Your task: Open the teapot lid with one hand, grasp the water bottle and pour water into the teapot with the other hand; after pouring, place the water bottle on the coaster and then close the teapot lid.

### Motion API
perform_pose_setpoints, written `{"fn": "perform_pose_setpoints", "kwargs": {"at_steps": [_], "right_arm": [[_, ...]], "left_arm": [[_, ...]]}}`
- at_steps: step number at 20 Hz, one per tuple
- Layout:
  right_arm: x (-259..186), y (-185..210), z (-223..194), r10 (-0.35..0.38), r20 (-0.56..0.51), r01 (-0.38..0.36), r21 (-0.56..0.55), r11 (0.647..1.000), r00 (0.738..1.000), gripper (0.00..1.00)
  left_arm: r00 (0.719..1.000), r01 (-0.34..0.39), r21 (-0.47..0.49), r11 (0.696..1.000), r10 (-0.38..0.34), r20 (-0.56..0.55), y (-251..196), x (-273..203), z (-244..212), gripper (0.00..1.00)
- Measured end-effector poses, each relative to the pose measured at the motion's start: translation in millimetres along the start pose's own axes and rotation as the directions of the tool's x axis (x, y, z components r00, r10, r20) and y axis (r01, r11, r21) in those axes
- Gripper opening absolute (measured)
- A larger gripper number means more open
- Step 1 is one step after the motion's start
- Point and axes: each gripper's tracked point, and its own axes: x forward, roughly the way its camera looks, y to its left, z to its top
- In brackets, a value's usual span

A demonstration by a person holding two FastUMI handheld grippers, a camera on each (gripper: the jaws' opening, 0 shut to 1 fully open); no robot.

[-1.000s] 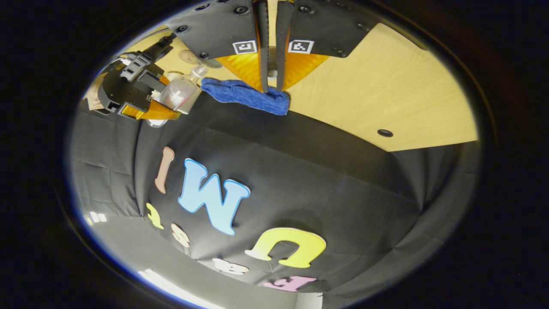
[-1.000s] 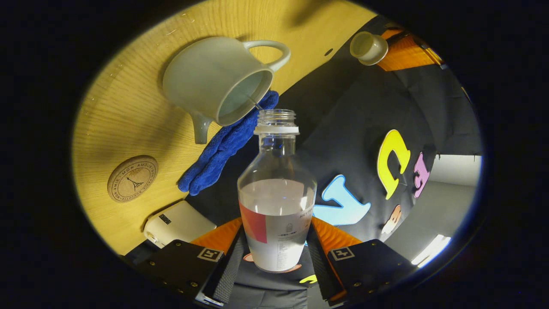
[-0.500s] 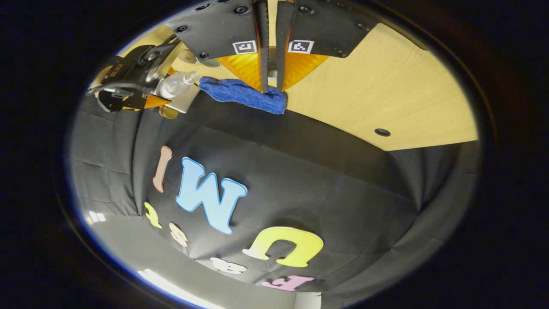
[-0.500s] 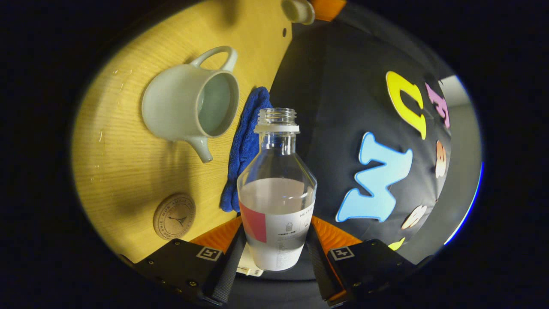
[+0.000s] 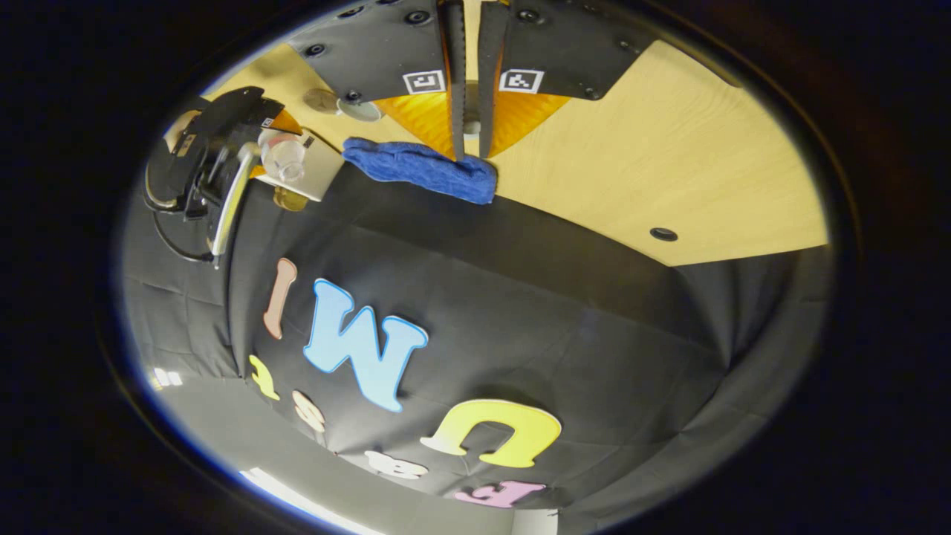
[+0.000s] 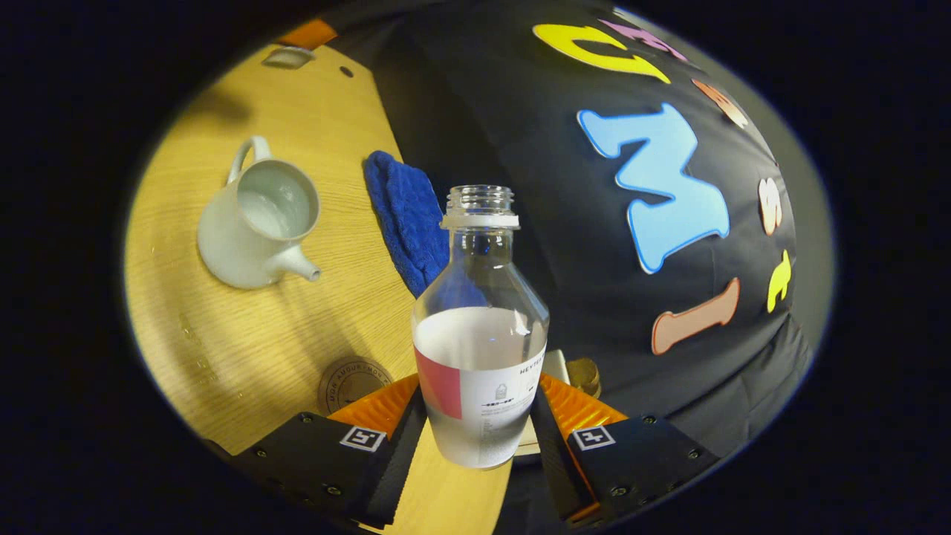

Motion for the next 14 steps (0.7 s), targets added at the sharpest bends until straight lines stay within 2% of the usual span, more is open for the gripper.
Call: {"fn": "perform_pose_setpoints", "kwargs": {"at_steps": [3, 4, 5, 7, 9, 11, 13, 14], "right_arm": [[4.3, -1.2, -10.4, 0.031, -0.001, -0.031, 0.209, 0.977, 1.000, 0.76], [5.9, 3.9, -10.5, 0.040, 0.003, -0.039, 0.282, 0.959, 0.999, 0.76], [8.2, 5.6, -11.9, 0.051, 0.012, -0.051, 0.358, 0.932, 0.999, 0.76], [10.2, 10.9, -10.5, 0.080, 0.048, -0.093, 0.514, 0.853, 0.996, 0.76], [13.4, 19.0, -7.2, 0.113, 0.088, -0.143, 0.648, 0.748, 0.990, 0.76], [17.0, 27.4, -6.1, 0.142, 0.115, -0.181, 0.731, 0.658, 0.983, 0.76], [19.0, 35.1, -7.7, 0.165, 0.129, -0.202, 0.786, 0.584, 0.978, 0.76], [19.6, 32.4, -8.1, 0.153, 0.138, -0.201, 0.807, 0.556, 0.979, 0.76]], "left_arm": [[1.000, 0.000, 0.000, 1.000, 0.000, 0.002, -0.2, 0.7, 0.3, 0.13], [1.000, 0.003, -0.001, 1.000, -0.003, 0.005, -0.8, -0.1, 1.1, 0.15], [1.000, 0.005, -0.001, 1.000, -0.005, 0.006, -2.8, 0.0, 1.3, 0.13], [1.000, 0.011, 0.001, 1.000, -0.011, 0.012, -4.9, -1.5, 3.9, 0.13], [1.000, 0.017, 0.002, 1.000, -0.017, 0.016, -7.0, -2.7, 6.2, 0.13], [1.000, 0.023, 0.005, 1.000, -0.023, 0.016, -9.9, -3.2, 5.9, 0.13], [0.999, 0.026, 0.013, 1.000, -0.027, 0.018, -11.3, -2.6, 6.9, 0.13], [0.999, 0.027, 0.016, 1.000, -0.027, 0.020, -11.7, -3.1, 7.7, 0.15]]}}
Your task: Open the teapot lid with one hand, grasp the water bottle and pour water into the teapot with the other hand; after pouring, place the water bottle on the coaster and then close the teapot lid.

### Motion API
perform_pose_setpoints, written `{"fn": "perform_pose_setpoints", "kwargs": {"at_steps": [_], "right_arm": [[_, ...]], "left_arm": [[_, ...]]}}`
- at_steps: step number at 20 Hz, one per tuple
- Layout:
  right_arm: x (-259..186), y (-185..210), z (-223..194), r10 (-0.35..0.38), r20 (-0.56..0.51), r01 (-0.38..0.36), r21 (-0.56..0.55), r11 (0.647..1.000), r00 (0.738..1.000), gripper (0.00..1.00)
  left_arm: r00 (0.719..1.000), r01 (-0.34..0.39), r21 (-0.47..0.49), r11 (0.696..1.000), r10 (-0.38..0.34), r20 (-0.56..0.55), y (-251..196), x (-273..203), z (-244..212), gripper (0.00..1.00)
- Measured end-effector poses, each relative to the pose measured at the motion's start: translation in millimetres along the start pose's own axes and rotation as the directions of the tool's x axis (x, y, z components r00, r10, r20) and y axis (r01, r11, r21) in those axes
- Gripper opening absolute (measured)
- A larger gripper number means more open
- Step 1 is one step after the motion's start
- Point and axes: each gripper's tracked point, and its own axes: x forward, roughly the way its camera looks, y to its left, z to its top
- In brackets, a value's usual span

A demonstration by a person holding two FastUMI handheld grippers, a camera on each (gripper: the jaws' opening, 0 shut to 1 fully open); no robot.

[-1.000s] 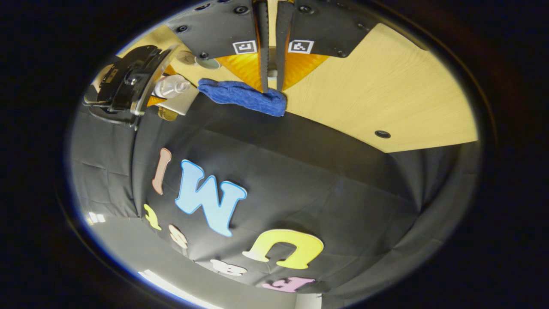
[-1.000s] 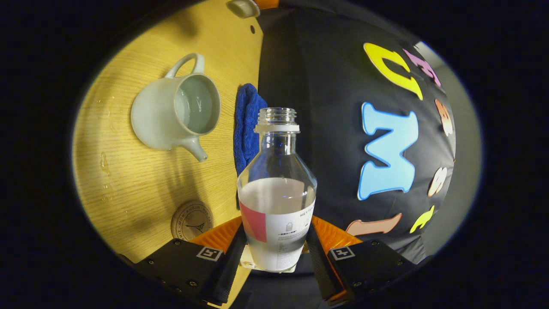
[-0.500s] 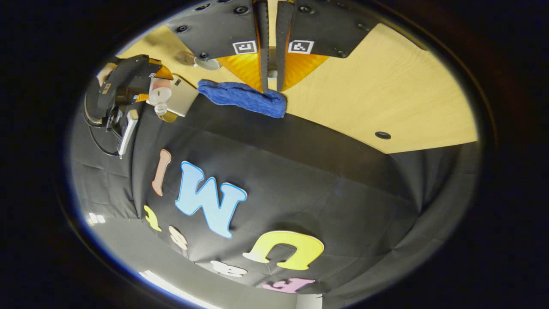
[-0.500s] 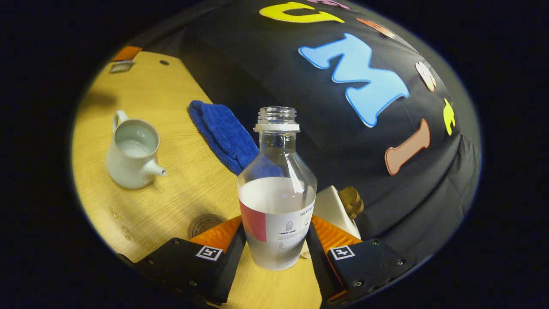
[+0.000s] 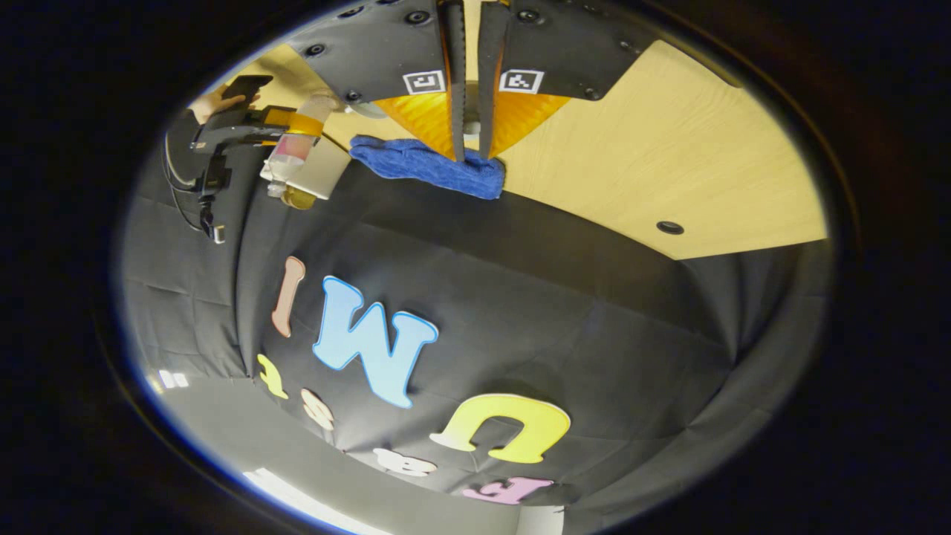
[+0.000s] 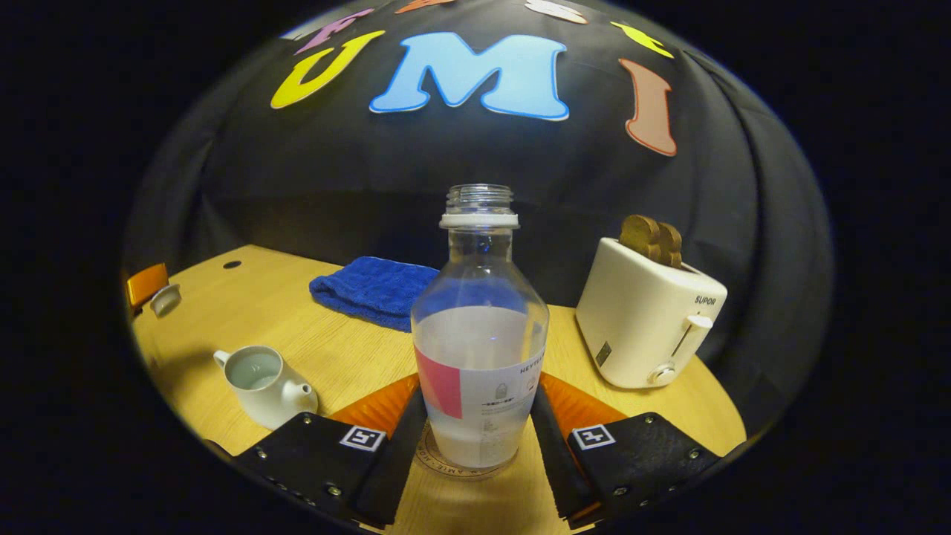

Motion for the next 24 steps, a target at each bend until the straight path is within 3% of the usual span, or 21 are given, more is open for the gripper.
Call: {"fn": "perform_pose_setpoints", "kwargs": {"at_steps": [5, 12, 17, 19, 21, 22, 24], "right_arm": [[3.6, 7.5, 1.1, 0.070, 0.021, -0.072, 0.191, 0.979, 0.997, 0.76], [0.8, 2.9, 0.0, 0.050, 0.034, -0.053, 0.094, 0.994, 0.998, 0.76], [-1.5, 5.3, 4.9, 0.056, 0.052, -0.061, 0.103, 0.993, 0.997, 0.79], [-1.5, 4.9, 5.7, 0.050, 0.057, -0.055, 0.094, 0.994, 0.997, 0.88], [-5.0, 4.1, 7.7, 0.038, 0.062, -0.042, 0.073, 0.996, 0.997, 0.89], [-6.3, 3.4, 11.1, 0.026, 0.073, -0.030, 0.060, 0.998, 0.997, 0.95], [-11.5, 3.4, 24.1, 0.011, 0.114, -0.015, 0.034, 0.999, 0.993, 0.98]], "left_arm": [[1.000, 0.006, 0.000, 1.000, -0.006, -0.002, -2.8, -0.4, -0.9, 0.15], [1.000, 0.007, 0.005, 1.000, -0.007, -0.020, -3.9, 2.1, -7.4, 0.13], [1.000, 0.004, 0.014, 1.000, -0.004, -0.029, -3.2, 3.8, -11.5, 0.15], [1.000, 0.004, 0.018, 1.000, -0.004, -0.031, -3.7, 4.6, -11.6, 0.15], [1.000, 0.006, 0.019, 1.000, -0.006, -0.031, -3.7, 3.9, -12.5, 0.13], [0.999, 0.008, 0.018, 1.000, -0.007, -0.031, -4.5, 3.8, -12.3, 0.13], [0.999, 0.012, 0.019, 1.000, -0.011, -0.032, -6.7, 4.2, -11.7, 0.13]]}}
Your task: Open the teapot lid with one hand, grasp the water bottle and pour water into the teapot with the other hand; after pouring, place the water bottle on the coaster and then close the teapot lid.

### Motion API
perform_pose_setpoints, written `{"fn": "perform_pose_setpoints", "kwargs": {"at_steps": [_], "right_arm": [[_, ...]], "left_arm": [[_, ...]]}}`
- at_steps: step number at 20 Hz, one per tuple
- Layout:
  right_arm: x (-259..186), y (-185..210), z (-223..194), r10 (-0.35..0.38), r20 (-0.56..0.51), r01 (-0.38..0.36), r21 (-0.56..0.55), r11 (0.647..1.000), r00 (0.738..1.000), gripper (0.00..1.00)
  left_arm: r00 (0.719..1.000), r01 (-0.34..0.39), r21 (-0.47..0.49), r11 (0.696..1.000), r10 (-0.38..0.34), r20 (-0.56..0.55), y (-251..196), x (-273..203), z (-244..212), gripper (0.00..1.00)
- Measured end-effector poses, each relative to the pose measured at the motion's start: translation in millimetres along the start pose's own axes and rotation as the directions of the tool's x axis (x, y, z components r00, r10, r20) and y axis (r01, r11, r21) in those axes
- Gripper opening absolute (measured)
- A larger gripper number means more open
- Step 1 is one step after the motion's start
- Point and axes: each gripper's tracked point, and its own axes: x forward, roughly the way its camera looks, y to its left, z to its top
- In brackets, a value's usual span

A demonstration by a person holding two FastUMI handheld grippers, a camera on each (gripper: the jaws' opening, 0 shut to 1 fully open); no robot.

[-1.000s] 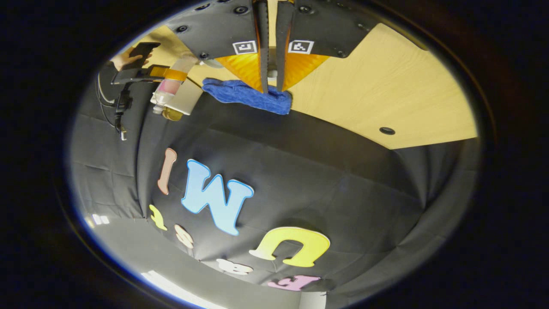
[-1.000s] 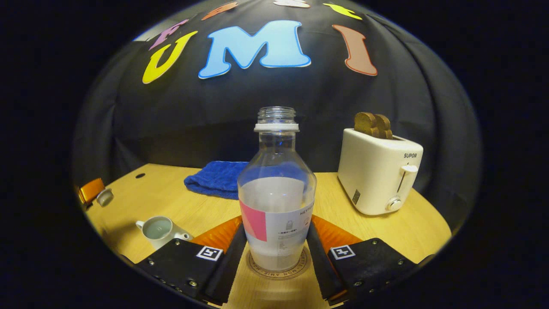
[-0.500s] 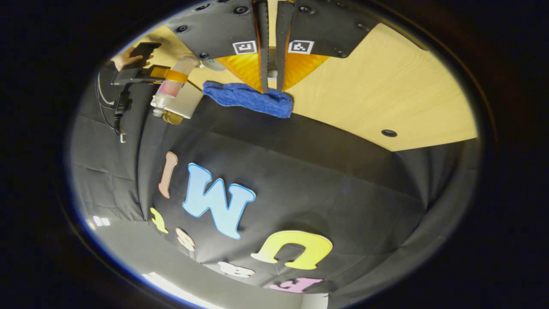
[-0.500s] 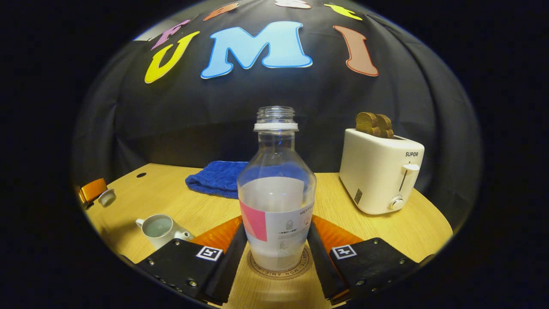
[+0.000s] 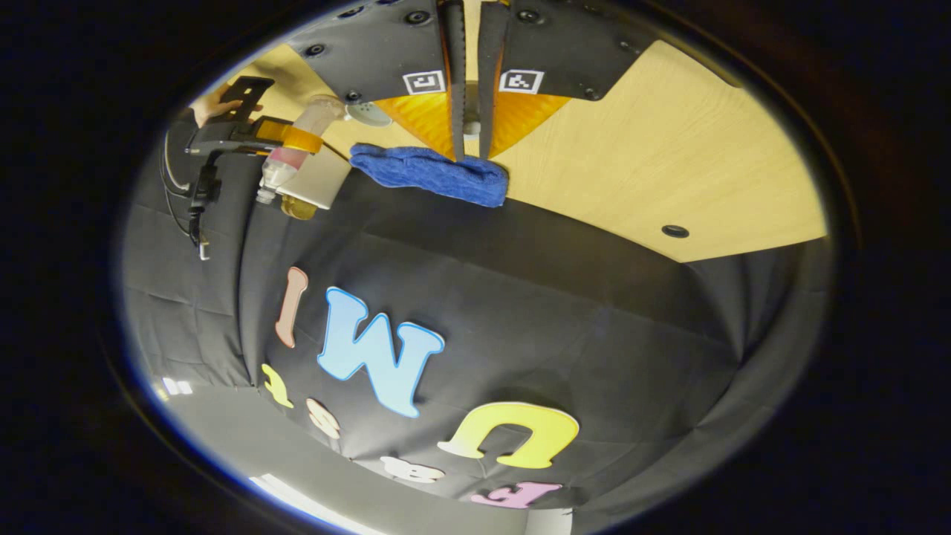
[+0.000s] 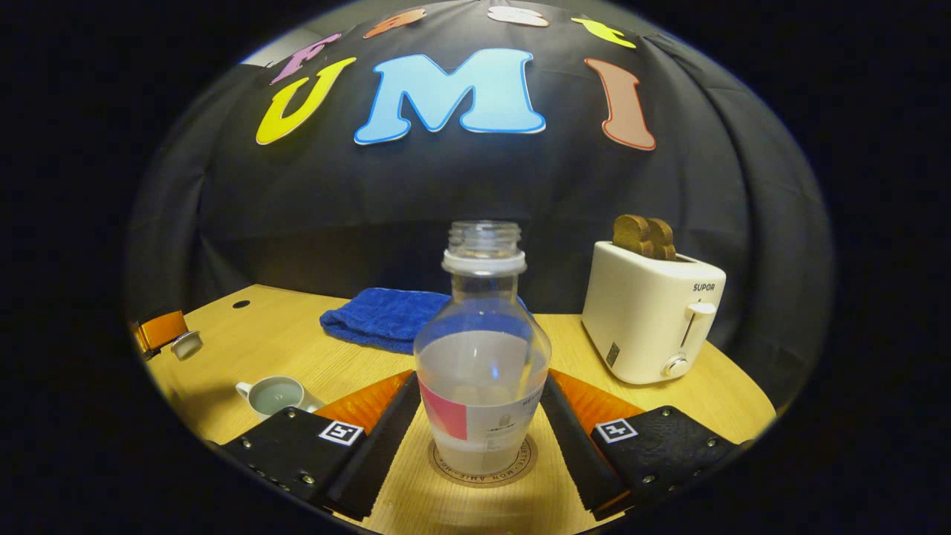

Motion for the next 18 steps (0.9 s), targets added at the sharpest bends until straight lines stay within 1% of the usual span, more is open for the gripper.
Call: {"fn": "perform_pose_setpoints", "kwargs": {"at_steps": [3, 4, 8, 10, 12, 13, 14, 16, 18], "right_arm": [[-8.9, 0.1, 29.8, -0.021, 0.079, 0.022, -0.018, 1.000, 0.997, 0.98], [-12.7, -0.1, 42.6, -0.030, 0.115, 0.033, -0.022, 0.999, 0.993, 0.98], [-31.9, 0.2, 94.4, -0.057, 0.260, 0.066, -0.027, 0.997, 0.964, 0.97], [-47.2, 2.2, 110.5, -0.068, 0.308, 0.084, -0.037, 0.996, 0.949, 0.97], [-60.9, 2.5, 119.1, -0.077, 0.341, 0.102, -0.055, 0.993, 0.937, 0.97], [-71.6, 2.6, 121.0, -0.087, 0.356, 0.116, -0.062, 0.991, 0.930, 0.97], [-81.6, 3.2, 120.1, -0.092, 0.370, 0.126, -0.069, 0.990, 0.924, 0.97], [-98.2, 2.9, 108.2, -0.107, 0.372, 0.145, -0.076, 0.986, 0.922, 0.97], [-112.6, 0.7, 86.7, -0.126, 0.345, 0.159, -0.070, 0.985, 0.930, 0.97]], "left_arm": [[1.000, 0.006, 0.011, 1.000, -0.006, -0.005, -3.4, 0.9, -2.7, 0.13], [1.000, 0.007, 0.014, 1.000, -0.007, -0.007, -4.5, 1.1, -3.3, 0.14], [1.000, 0.022, 0.031, 0.999, -0.021, -0.019, -11.7, 1.3, -8.9, 0.15], [0.999, 0.030, 0.045, 0.999, -0.030, -0.020, -16.1, 1.1, -10.3, 0.15], [0.999, 0.043, 0.054, 0.998, -0.043, -0.019, -21.8, 1.2, -10.7, 0.13], [0.999, 0.049, 0.058, 0.997, -0.048, -0.020, -24.4, 1.5, -11.7, 0.15], [0.998, 0.056, 0.062, 0.996, -0.055, -0.021, -27.9, 1.3, -12.3, 0.15], [0.997, 0.073, 0.063, 0.995, -0.071, -0.025, -34.2, 0.3, -14.0, 0.14], [0.995, 0.097, 0.074, 0.992, -0.095, -0.030, -44.9, -0.1, -15.1, 0.13]]}}
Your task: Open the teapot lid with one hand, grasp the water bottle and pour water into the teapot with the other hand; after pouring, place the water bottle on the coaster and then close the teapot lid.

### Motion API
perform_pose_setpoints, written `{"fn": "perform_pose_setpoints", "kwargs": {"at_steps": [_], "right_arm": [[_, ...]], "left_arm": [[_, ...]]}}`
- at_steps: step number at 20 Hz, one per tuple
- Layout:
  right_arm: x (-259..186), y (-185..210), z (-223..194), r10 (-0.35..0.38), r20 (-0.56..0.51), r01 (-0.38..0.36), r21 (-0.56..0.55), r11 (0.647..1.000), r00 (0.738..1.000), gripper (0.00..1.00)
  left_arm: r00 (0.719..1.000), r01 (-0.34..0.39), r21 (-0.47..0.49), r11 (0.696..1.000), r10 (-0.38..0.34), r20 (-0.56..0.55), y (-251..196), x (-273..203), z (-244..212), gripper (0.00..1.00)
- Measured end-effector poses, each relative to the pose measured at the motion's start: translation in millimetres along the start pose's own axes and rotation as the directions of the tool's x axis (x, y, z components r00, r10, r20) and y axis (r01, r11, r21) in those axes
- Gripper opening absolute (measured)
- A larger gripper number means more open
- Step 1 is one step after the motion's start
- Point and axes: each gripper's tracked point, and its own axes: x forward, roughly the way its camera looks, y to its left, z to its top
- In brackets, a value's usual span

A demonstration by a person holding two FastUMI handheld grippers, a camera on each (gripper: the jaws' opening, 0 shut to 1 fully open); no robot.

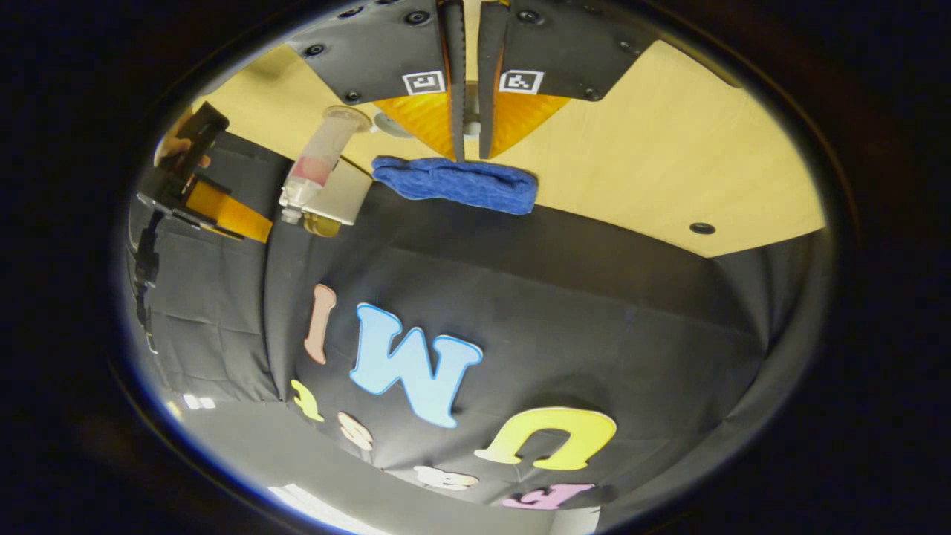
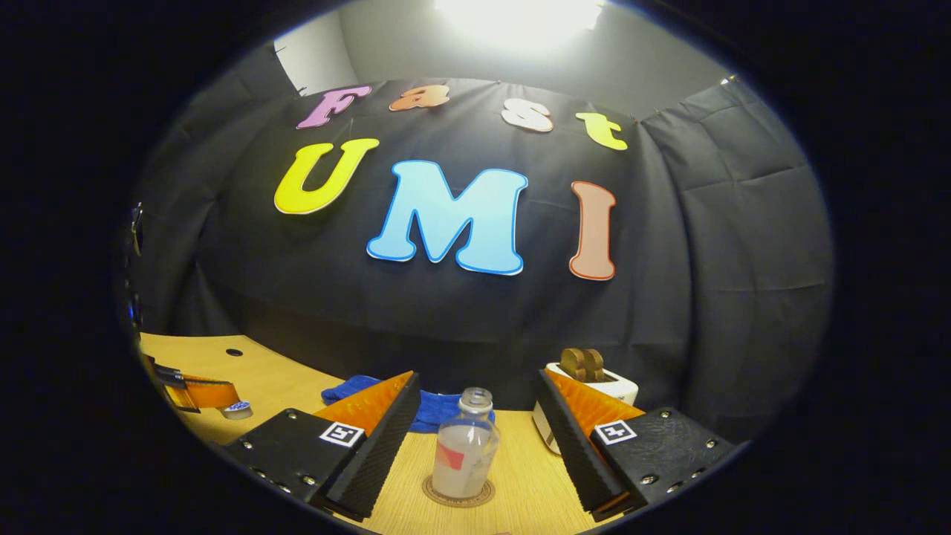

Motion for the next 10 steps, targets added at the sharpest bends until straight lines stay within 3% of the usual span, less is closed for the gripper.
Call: {"fn": "perform_pose_setpoints", "kwargs": {"at_steps": [5, 10], "right_arm": [[-47.8, -4.4, -32.8, -0.004, -0.040, 0.003, -0.031, 1.000, 0.999, 0.97], [-79.4, -10.8, -65.9, 0.031, -0.098, -0.019, 0.118, 0.993, 0.995, 0.97]], "left_arm": [[0.999, 0.033, 0.082, 0.996, -0.034, 0.013, -30.5, 3.1, 4.1, 0.15], [0.999, 0.043, 0.131, 0.990, -0.041, -0.018, -65.9, 25.5, -13.0, 0.14]]}}
